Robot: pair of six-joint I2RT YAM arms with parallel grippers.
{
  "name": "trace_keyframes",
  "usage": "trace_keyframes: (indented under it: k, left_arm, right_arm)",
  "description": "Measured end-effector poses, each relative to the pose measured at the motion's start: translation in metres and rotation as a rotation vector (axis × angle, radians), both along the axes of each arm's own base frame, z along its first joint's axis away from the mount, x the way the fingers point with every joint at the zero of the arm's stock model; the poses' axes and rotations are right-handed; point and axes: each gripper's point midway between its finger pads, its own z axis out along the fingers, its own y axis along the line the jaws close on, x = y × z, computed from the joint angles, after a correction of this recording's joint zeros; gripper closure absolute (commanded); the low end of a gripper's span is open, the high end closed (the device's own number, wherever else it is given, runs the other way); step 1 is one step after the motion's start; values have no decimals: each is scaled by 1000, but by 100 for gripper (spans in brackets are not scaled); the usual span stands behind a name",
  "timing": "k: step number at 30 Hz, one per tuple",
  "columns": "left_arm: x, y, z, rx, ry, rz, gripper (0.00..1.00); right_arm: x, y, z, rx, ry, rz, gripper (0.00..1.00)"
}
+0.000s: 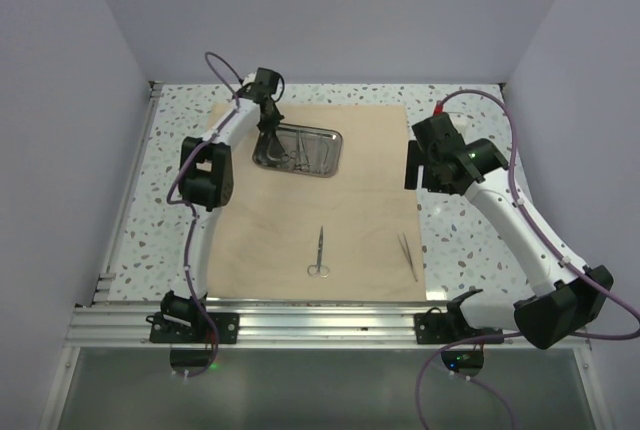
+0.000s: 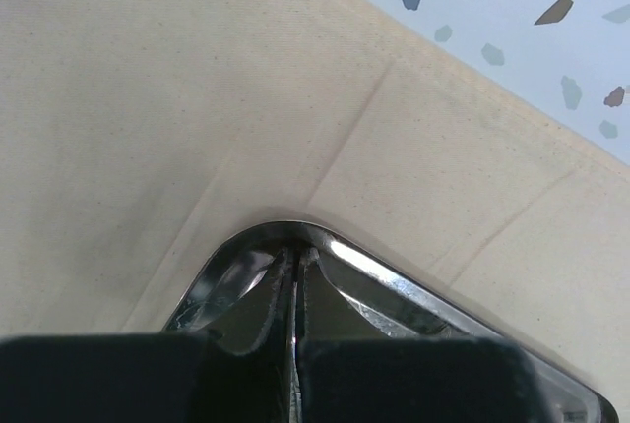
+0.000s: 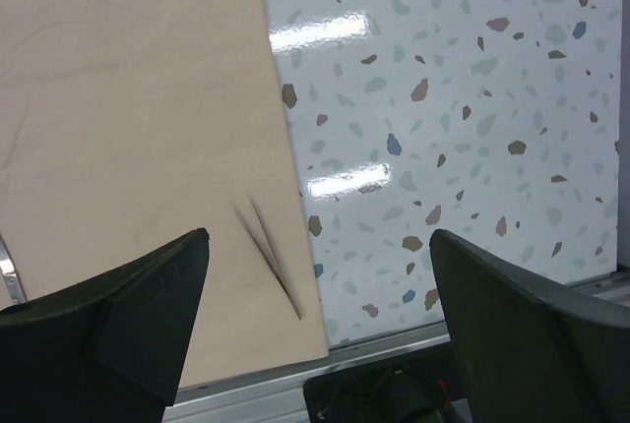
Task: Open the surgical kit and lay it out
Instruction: Pick up the medical item from the container.
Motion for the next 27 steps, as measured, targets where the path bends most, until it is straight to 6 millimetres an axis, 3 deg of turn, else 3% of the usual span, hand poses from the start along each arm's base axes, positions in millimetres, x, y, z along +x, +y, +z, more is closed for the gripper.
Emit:
trace_keyframes:
  k: [9,12,17,21,23,27]
  left_arm:
    - [6,-13,7,-50,-37,-144,100]
    - [6,-17,22,-51,-58,-197,100]
    - [7,-21,78,-44,-149,-272,100]
    - [3,-21,138,-33,-250,-322,100]
    - [-4,-19,164,-22,-290,-346,100]
    - [-33,-16,195,-8,-319,-407,100]
  right_arm:
    - [-2,-1,5,17,-24,-5,2]
    - [-3,-1,10,28,-42,-6,2]
    - [-5,-1,18,49,-75,-3,2]
    - [-6,0,22,65,-95,1,2]
    - [-6,1,24,75,-103,5,2]
    - [-3,3,27,89,-121,9,2]
